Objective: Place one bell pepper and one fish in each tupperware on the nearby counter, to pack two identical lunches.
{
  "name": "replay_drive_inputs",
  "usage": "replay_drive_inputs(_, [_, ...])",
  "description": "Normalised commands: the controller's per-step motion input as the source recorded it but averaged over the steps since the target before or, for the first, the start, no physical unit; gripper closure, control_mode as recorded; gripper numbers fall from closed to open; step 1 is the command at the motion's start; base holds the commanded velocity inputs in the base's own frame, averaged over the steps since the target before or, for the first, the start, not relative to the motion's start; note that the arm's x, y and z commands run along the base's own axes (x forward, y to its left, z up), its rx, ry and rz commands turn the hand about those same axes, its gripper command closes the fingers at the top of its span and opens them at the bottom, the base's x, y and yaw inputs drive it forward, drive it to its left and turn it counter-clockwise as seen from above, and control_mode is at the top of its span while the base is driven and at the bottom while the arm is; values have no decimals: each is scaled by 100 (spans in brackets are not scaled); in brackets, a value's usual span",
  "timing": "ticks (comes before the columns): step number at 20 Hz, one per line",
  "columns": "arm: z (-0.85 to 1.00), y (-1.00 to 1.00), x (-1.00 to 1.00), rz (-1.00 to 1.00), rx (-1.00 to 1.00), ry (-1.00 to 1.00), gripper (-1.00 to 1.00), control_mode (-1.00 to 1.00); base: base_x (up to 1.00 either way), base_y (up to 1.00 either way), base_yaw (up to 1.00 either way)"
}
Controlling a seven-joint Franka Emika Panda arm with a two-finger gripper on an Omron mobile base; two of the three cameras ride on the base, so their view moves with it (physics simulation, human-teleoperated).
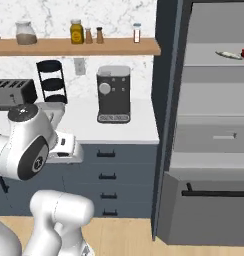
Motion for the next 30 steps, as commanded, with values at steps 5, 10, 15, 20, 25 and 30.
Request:
replay_drive_inputs(5, [0, 0, 0, 0, 0, 0, -100, 100, -1, -100, -18])
replay_drive_inputs(10, [0, 0, 0, 0, 0, 0, -100, 100, 38, -100, -9])
replay_drive_inputs(15, [0, 0, 0, 0, 0, 0, -100, 100, 64, -100, -1])
replay_drive_inputs(20, [0, 0, 0, 0, 0, 0, -100, 100, 83, -76, 5])
replay_drive_inputs(25, [0, 0, 0, 0, 0, 0, -100, 100, 20, -20, 15])
replay_drive_inputs(30, [0, 0, 0, 0, 0, 0, -100, 100, 2, -4, 13])
